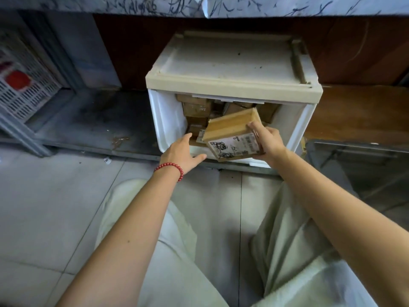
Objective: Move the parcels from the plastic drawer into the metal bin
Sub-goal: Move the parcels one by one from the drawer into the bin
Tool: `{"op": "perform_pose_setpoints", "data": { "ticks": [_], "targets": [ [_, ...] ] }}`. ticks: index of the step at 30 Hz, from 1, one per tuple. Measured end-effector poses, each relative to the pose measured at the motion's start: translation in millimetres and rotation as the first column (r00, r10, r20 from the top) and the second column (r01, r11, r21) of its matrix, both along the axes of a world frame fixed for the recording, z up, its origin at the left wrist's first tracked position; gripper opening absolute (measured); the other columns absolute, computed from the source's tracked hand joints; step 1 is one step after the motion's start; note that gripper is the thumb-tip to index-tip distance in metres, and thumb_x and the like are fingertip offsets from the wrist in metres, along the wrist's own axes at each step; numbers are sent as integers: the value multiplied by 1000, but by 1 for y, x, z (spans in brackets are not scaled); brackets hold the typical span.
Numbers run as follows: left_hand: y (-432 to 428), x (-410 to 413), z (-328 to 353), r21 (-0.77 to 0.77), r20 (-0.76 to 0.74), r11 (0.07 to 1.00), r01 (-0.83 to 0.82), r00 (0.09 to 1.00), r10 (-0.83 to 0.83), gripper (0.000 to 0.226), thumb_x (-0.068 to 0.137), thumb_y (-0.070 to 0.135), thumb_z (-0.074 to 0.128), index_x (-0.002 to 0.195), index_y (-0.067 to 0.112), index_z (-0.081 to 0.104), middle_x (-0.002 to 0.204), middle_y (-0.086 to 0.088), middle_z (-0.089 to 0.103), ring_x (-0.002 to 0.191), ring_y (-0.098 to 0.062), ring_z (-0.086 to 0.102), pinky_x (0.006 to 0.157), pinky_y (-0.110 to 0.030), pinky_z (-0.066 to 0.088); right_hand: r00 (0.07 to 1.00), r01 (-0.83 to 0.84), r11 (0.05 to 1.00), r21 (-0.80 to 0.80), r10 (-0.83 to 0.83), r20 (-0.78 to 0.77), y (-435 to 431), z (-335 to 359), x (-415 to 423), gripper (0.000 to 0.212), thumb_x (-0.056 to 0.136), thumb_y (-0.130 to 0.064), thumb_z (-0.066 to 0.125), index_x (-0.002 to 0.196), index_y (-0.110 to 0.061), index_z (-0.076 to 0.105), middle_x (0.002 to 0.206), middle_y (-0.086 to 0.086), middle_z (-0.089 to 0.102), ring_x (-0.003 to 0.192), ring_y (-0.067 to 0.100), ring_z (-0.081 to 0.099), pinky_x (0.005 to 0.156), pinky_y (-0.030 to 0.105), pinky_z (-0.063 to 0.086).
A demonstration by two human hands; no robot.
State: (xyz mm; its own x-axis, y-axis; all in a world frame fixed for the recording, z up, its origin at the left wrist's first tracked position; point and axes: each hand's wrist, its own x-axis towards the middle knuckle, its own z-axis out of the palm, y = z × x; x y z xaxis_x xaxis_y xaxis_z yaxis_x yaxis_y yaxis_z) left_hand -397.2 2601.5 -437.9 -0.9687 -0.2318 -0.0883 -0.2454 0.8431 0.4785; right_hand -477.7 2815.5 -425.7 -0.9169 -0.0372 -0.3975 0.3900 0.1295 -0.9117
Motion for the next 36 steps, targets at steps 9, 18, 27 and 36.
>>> {"op": "perform_pose_setpoints", "data": {
  "ticks": [9,18,27,36],
  "targets": [
    [2,14,11,346,-130,934,-87,982,140,57,82,40,72,128,16,51,128,0,59,115,-21,58,98,-35,46,970,-126,981,-148,153,187,-16,-1,31,41,83,-61,46,90,-23,59,81,2,61,80,19,57,63,30,48],
    [-11,24,19,489,-88,871,-45,991,100,91,64,52,79,142,35,34,150,3,37,136,-17,35,105,-35,32,963,-220,975,11,215,160,-17,-2,26,44,67,-69,52,82,-28,56,81,-3,58,78,16,53,58,26,41],
    [-16,27,12,395,16,918,-39,999,36,68,70,57,74,130,38,47,121,3,56,110,-16,52,85,-31,40,947,-287,958,-8,284,149,-25,-9,26,59,79,-75,48,107,-24,60,97,2,64,88,18,58,86,34,49],
    [-12,16,15,736,114,640,-221,972,204,38,89,48,58,122,31,50,119,-4,61,107,-26,59,81,-47,57,965,-225,954,-196,246,89,-25,-5,23,50,89,-69,41,116,-31,60,109,-7,66,112,19,57,101,44,40]
  ]
}}
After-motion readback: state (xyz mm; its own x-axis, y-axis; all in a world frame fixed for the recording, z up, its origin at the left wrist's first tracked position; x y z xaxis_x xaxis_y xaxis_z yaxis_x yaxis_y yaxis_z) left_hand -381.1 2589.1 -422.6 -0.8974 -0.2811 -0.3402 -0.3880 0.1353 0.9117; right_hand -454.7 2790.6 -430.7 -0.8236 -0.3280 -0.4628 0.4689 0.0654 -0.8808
